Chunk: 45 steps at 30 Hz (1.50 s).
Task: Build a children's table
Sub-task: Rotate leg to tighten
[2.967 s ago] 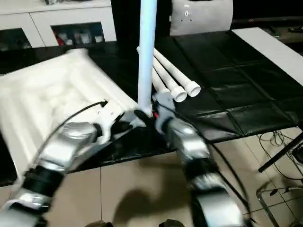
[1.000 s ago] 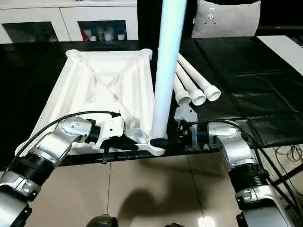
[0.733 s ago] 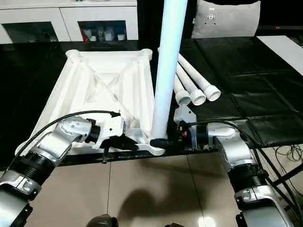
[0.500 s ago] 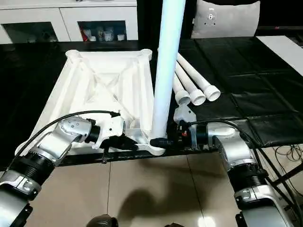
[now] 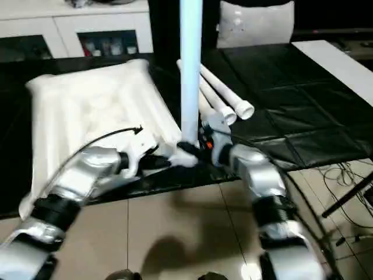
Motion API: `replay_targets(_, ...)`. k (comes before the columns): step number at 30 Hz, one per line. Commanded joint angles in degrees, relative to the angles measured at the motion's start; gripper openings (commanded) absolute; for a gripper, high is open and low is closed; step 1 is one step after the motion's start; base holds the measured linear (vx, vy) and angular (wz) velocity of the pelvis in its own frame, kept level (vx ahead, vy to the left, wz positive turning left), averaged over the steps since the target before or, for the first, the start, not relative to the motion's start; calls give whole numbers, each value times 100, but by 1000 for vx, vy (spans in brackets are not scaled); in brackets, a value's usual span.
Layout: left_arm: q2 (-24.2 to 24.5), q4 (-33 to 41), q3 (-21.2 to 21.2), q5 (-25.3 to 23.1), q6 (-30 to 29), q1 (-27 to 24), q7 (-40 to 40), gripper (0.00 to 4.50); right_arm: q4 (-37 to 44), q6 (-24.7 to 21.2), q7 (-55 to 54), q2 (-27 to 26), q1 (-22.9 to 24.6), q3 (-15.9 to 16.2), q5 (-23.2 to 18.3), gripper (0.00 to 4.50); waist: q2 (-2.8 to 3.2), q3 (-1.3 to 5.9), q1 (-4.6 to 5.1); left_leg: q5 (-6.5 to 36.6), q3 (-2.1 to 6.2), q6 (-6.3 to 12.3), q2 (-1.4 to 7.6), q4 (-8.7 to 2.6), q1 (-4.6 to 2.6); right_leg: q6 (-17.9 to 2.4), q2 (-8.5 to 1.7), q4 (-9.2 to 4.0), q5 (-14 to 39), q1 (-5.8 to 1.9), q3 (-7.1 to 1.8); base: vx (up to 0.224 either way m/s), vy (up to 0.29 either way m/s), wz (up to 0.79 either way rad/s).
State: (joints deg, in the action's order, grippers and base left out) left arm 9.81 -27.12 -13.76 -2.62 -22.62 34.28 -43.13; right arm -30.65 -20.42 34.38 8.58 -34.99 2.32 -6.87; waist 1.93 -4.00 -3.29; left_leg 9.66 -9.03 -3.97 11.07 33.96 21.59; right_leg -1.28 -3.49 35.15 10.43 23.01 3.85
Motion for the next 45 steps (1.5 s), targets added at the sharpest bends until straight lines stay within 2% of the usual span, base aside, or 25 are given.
replay_targets(1, -308, 401, 242, 36, -108, 211, 673, 0, -270, -201, -302, -523, -24, 351, 44, 239, -39, 353, -21, 1431, 46, 77, 152, -425, -49, -941, -437, -546, 2119, -248, -251, 0, 0, 0)
replay_targets(5, -462, 500, 288, 44, -136, 264, 851, 0, -476, 51, -693, -771, -76, 158, 79, 239, -38, 401, -31, 997, 27, 211, 146, -389, -11, -1089, -429, -481, 1249, -286, -259, 0, 0, 0)
replay_targets(7, -436, 492, 260, 18, -126, 263, 842, 0, -476, 95, -726, -783, -71, 115, 60, 295, -14, 428, -28, 745, 36, 290, 156, -378, 11, -1198, -421, -413, 709, -312, -253, 0, 0, 0)
replay_targets(8, -394, 484, 229, -9, -111, 252, 829, 0, -431, 125, -700, -761, -45, 105, 57, 308, -18, 437, -26, 598, 31, 356, 154, -365, 11, -1280, -413, -381, 350, -321, -252, 0, 0, 0)
replay_targets(9, -362, 477, 212, -24, -95, 244, 814, 0, -383, 152, -670, -734, -19, 110, 61, 311, -14, 433, -27, 574, 29, 390, 156, -365, 10, -1319, -414, -376, 249, -321, -250, 0, 0, 0)
replay_targets(10, -322, 484, 186, -40, -96, 229, 814, 0, -326, 192, -648, -704, 13, 117, 77, 311, 18, 432, -24, 593, 25, 427, 158, -359, 9, -1368, -422, -377, 144, -324, -250, 0, 0, 0)
replay_targets(11, -280, 488, 163, -53, -73, 222, 800, 0, -224, 248, -558, -665, 70, 103, 43, 317, 35, 431, -28, 645, 26, 432, 155, -359, 2, -1399, -426, -373, 148, -333, -250, 0, 0, 0)
replay_targets(12, -275, 489, 160, -54, -70, 221, 798, 0, -209, 256, -545, -660, 79, 100, 37, 343, 17, 416, -29, 760, 16, 420, 158, -368, -10, -1394, -425, -403, 271, -328, -251, 0, 0, 0)
replay_targets(13, -230, 479, 136, -89, -60, 224, 778, 0, -106, 343, -444, -604, 146, 109, 20, 351, 48, 415, -34, 822, 23, 395, 161, -374, -16, -1394, -430, -403, 360, -329, -251, 0, 0, 0)
replay_targets(14, -151, 446, 92, -149, -27, 238, 733, 0, 84, 428, -283, -445, 278, 183, 78, 354, 17, 399, -39, 1028, 21, 336, 168, -393, -30, -1319, -429, -442, 665, -326, -249, 0, 0, 0)
replay_targets(18, -73, 392, 73, -163, 36, 261, 647, 0, 334, 526, 11, -212, 459, 268, 98, 394, 9, 383, -52, 1149, 21, 267, 168, -405, -23, -1200, -427, -473, 932, -327, -261, 0, 0, 0)
replay_targets(20, 51, 305, 28, -155, 162, 288, 458, 0, 736, 571, 539, 152, 703, 226, -76, 411, -3, 392, -65, 1150, 22, 311, 168, -398, -22, -1152, -433, -488, 956, -337, -264, 0, 0, 0)
replay_targets(21, 97, 269, 8, -132, 219, 292, 348, 0, 904, 601, 823, 345, 798, 257, -124, 427, 19, 407, -68, 1113, 28, 324, 163, -385, -13, -1161, -429, -464, 898, -352, -263, 0, 0, 0)
replay_targets(22, 105, 264, 4, -127, 228, 292, 331, 0, 930, 606, 868, 375, 813, 262, -131, 427, 8, 406, -62, 1080, 24, 347, 159, -386, 5, -1158, -425, -468, 840, -361, -262, 0, 0, 0)
replay_targets(24, 199, 205, -82, -132, 348, 291, 130, 0, 1109, 717, 1303, 695, 926, 340, -143, 437, 0, 408, -73, 1043, 21, 404, 162, -373, -3, -1207, -427, -472, 787, -343, -255, 0, 0, 0)
replay_targets(25, 227, 183, -111, -134, 387, 293, 62, 0, 1140, 739, 1420, 781, 946, 343, -156, 448, 26, 421, -79, 1031, 25, 414, 165, -365, -5, -1222, -430, -460, 769, -346, -258, 0, 0, 0)
replay_targets(26, 340, 148, -225, -115, 514, 292, -210, 0, 1187, 778, 1720, 1032, 976, 284, -218, 448, 10, 422, -81, 991, 23, 422, 169, -365, 1, -1260, -434, -455, 727, -346, -256, 0, 0, 0)
replay_targets(28, 418, 136, -306, -112, 591, 289, -402, 0, 1188, 799, 1901, 1189, 979, 244, -260, 448, 11, 420, -107, 1011, 23, 443, 178, -363, -10, -1281, -430, -454, 766, -339, -255, 0, 0, 0)
replay_targets(29, 520, 107, -426, -148, 684, 290, -651, 0, 1203, 788, 2150, 1376, 982, 215, -327, 448, 25, 439, -149, 1003, 16, 449, 184, -348, -32, -1319, -430, -455, 768, -334, -258, 0, 0, 0)
replay_targets(34, 689, 90, -604, -146, 904, 288, -1172, 0, 1289, 744, 2647, 1688, 967, 199, -508, 448, 20, 453, -249, 896, 16, 477, 199, -341, -26, -1360, -430, -416, 578, -337, -256, 0, 0, 0)
replay_targets(37, 858, 109, -790, -135, 1149, 261, -1640, 0, 1226, 884, 2940, 1902, 913, 337, -423, 448, 26, 468, -306, 895, 11, 460, 211, -332, -43, -1393, -437, -405, 566, -324, -253, 0, 0, 0)
replay_targets(38, 930, 118, -873, -132, 1290, 255, -1835, 0, 1143, 1183, 2963, 1966, 886, 445, -261, 448, 14, 472, -345, 921, 10, 425, 215, -333, -45, -1379, -454, -404, 643, -317, -255, 0, 0, 0)
replay_targets(39, 933, 119, -876, -131, 1293, 254, -1843, 0, 1138, 1199, 2960, 1967, 885, 449, -252, 448, 13, 470, -347, 928, 6, 408, 209, -333, -44, -1369, -451, -405, 668, -317, -255, 0, 0, 0)
replay_targets(41, 1017, 164, -974, -118, 1389, 251, -2102, 0, 998, 1529, 2932, 1975, 830, 556, -71, 448, 7, 473, -356, 937, 6, 367, 206, -335, -44, -1344, -453, -406, 731, -313, -256, 0, 0, 0)
replay_targets(45, 1093, 196, -1056, -96, 1535, 260, -2384, 0, 941, 1501, 3151, 1957, 787, 634, -117, 448, 0, 480, -390, 904, 7, 396, 208, -329, -38, -1356, -445, -385, 683, -329, -256, 0, 0, 0)
